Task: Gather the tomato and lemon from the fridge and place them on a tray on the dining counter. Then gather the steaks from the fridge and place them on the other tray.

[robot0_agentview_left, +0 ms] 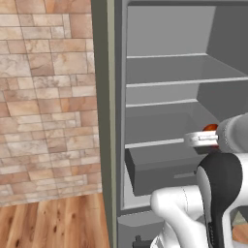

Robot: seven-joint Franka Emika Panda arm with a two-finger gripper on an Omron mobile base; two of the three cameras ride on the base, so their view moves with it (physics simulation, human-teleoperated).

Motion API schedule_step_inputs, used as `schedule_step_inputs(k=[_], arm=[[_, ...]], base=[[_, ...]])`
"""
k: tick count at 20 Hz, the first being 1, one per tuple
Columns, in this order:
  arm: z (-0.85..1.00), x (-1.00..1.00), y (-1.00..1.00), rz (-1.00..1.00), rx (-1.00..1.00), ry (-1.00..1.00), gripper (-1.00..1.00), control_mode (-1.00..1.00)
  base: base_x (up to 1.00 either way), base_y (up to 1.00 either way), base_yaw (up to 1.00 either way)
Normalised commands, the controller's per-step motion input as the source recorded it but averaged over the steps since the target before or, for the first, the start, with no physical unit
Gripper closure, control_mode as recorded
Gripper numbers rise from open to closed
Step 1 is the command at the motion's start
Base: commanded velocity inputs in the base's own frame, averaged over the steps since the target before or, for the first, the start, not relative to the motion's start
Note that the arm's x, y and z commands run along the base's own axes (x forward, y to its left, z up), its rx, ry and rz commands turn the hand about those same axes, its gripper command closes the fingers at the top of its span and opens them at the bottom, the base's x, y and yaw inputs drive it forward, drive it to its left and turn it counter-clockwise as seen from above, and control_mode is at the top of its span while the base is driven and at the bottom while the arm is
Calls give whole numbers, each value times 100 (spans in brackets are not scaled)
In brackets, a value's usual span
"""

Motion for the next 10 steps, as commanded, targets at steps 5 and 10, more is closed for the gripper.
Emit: schedule_step_inputs(k=[5, 10], arm=[[0, -1, 0, 0, 0, 0, 100, -100], [-1, -7, 4, 0, 0, 0, 100, 100]], base=[[0, 0, 0], [-22, 35, -4]])
